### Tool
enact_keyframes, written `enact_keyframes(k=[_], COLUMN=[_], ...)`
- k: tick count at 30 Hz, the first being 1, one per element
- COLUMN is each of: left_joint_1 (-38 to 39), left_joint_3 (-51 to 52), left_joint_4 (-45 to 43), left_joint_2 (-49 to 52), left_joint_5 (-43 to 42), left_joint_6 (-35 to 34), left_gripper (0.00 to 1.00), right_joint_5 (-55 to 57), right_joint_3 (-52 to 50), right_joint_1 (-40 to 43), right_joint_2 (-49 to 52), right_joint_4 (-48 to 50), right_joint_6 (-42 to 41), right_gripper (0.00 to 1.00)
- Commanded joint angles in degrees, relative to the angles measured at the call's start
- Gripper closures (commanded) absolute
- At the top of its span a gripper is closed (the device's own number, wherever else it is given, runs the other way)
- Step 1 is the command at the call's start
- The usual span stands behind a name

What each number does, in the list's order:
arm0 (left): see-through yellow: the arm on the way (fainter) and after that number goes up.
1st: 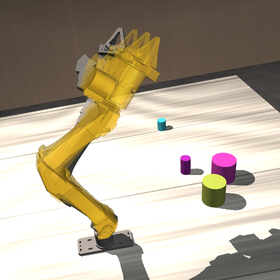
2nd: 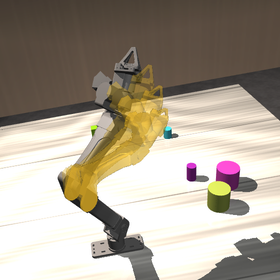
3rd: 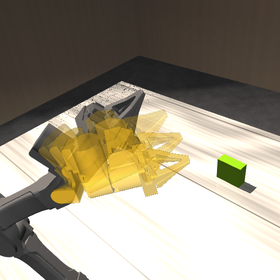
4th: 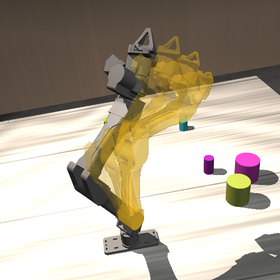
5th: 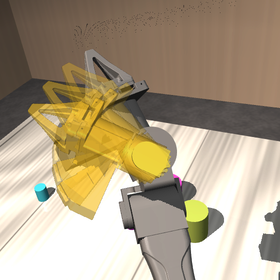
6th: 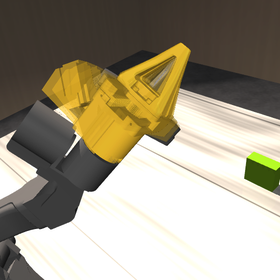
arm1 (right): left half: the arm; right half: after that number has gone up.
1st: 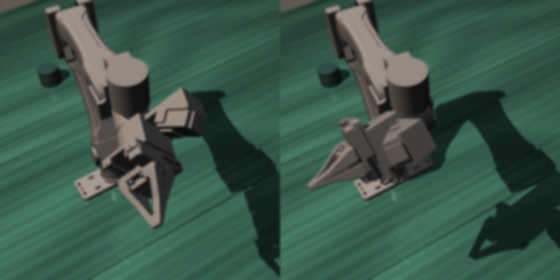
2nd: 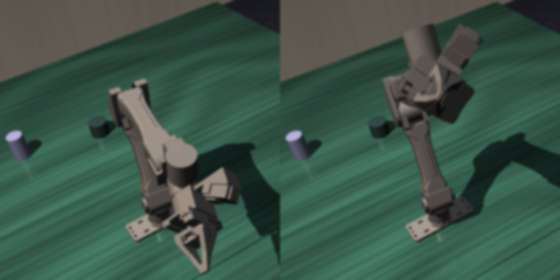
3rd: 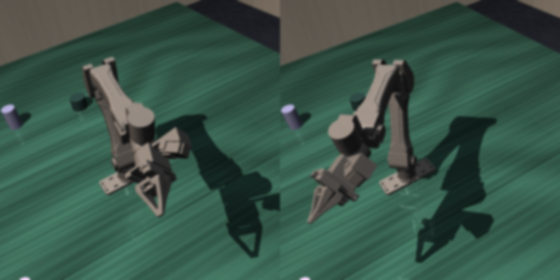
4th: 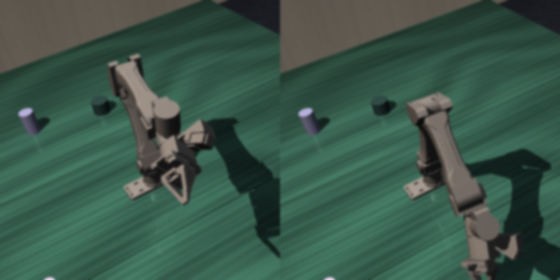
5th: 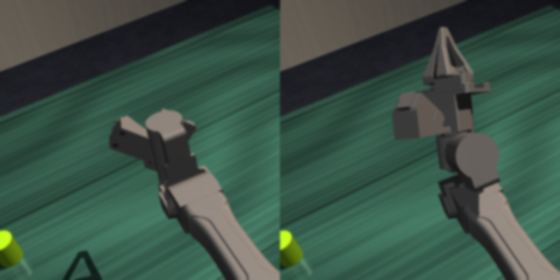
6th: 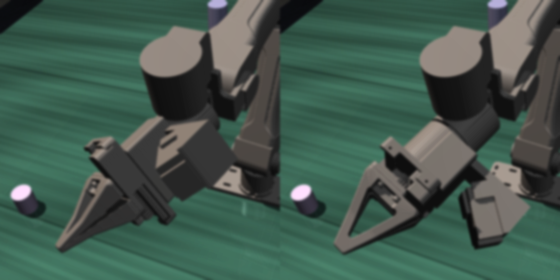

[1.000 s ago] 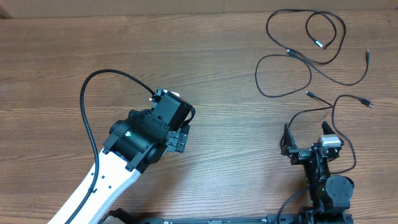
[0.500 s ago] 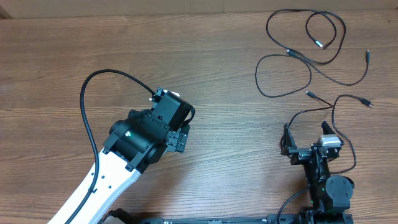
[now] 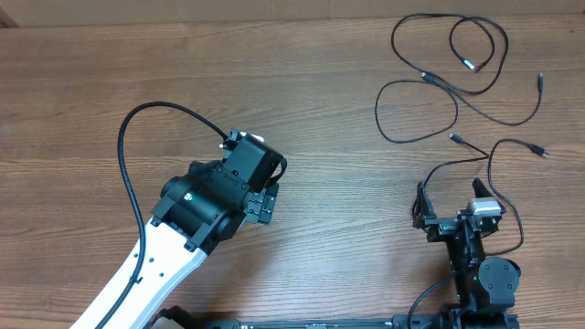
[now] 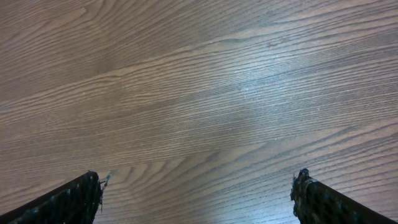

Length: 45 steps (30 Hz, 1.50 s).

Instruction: Untangle cables

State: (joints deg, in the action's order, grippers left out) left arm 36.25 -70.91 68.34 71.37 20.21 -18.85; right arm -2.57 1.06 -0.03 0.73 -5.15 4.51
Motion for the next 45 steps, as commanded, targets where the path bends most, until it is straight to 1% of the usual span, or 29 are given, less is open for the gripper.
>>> enact_keyframes(k=[1,17,20,23,27,30,34,36,40,45], left_joint_1=[-0.2,-0.2,-0.2,-0.2,-1.2,-3.8,-9.9,-13.2,-18.2,-23.6], left_joint_3=[-0.9,-0.9,-0.9,-0.9,-0.9,-0.8,0.6,2.6,8.3,18.7], left_joint_4=[0.0,0.2,0.6,1.1,0.5,0.0,-2.0,-3.5,-7.9,-17.7], left_joint_2=[0.2,0.2,0.2,0.2,-0.2,-1.5,-4.9,-7.0,-12.2,-20.1], left_joint_5=[0.7,0.6,0.3,-1.9,-1.9,-5.3,-11.8,-14.7,-19.2,-23.6], left_joint_6=[1.1,1.0,1.1,1.0,1.0,1.1,1.1,2.4,7.3,11.5], left_gripper=[0.01,0.0,0.0,0.0,0.01,0.01,0.01,0.01,0.01,0.0], right_joint_5=[-0.1,-0.1,-0.1,-0.1,-0.1,-0.1,-0.1,-0.1,-0.1,-0.1], right_joint_3=[-0.6,-0.6,-0.6,-0.6,-0.6,-0.6,-0.6,-0.6,-0.6,-0.6], right_joint_1=[0.2,0.2,0.2,0.2,0.2,0.2,0.2,0.2,0.2,0.2], right_joint_2=[-0.6,-0.6,-0.6,-0.6,-0.6,-0.6,-0.6,-0.6,-0.6,-0.6], right_joint_4=[0.4,0.4,0.4,0.4,0.4,0.4,0.4,0.4,0.4,0.4], right_joint_6=[-0.1,-0.1,-0.1,-0.1,-0.1,-0.2,-0.1,-0.1,-0.1,-0.1], right_gripper=[0.0,0.0,0.0,0.0,0.0,0.0,0.0,0.0,0.0,0.0])
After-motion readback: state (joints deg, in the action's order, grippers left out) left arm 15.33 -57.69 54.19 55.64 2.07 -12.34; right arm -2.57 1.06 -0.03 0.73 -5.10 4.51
